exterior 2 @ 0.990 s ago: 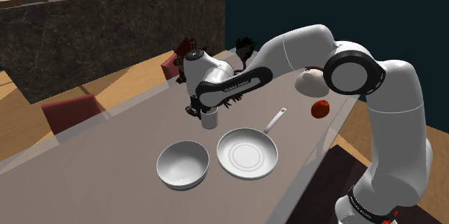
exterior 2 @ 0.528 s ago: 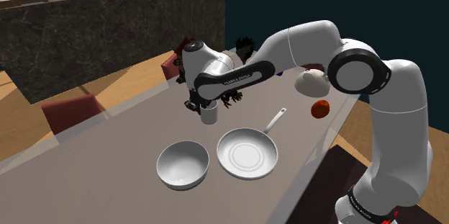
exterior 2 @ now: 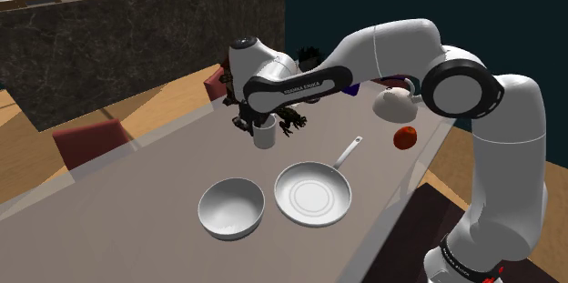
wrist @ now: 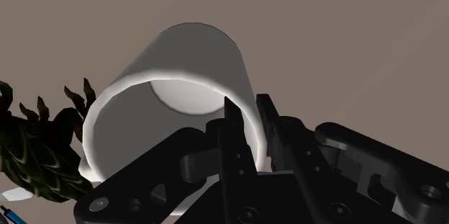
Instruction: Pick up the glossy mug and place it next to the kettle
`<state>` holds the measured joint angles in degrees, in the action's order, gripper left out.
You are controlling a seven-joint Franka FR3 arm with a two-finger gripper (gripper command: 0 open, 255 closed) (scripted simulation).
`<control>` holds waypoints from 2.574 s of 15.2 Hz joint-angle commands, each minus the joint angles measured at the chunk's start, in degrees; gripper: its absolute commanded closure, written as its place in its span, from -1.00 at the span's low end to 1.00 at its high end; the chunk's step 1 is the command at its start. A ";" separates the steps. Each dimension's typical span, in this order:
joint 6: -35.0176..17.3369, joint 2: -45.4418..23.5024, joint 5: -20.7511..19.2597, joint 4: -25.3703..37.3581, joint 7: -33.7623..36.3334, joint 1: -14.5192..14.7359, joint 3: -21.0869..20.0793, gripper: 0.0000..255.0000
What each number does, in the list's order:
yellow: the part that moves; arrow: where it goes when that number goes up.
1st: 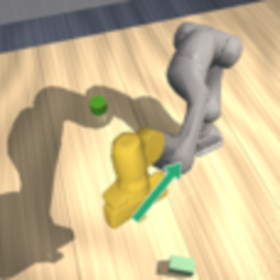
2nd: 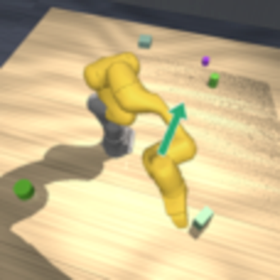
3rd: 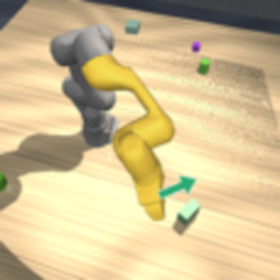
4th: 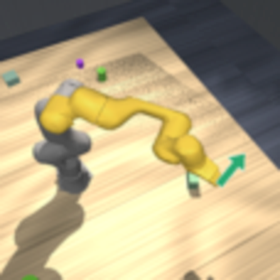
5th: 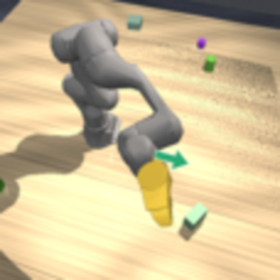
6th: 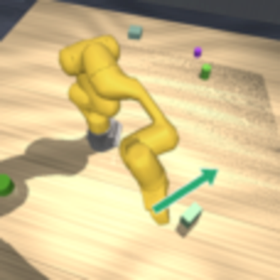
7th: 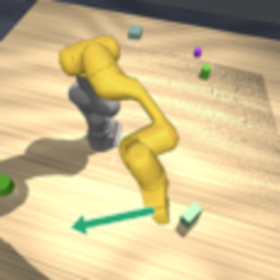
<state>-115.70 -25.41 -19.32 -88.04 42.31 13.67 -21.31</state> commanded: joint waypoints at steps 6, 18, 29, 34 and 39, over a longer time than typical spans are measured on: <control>4.92 0.80 0.80 4.28 -1.10 0.27 -0.37 1.00; 13.84 1.01 1.48 13.20 -2.83 1.14 -0.72 1.00; 23.50 -1.26 0.96 25.27 -4.33 3.07 -0.70 1.00; 25.26 0.40 1.57 25.61 -5.45 2.20 -0.76 1.00; 18.42 13.31 6.71 7.35 -10.09 -5.21 -0.32 1.00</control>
<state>-96.23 -14.35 -13.58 -77.72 33.37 9.75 -21.85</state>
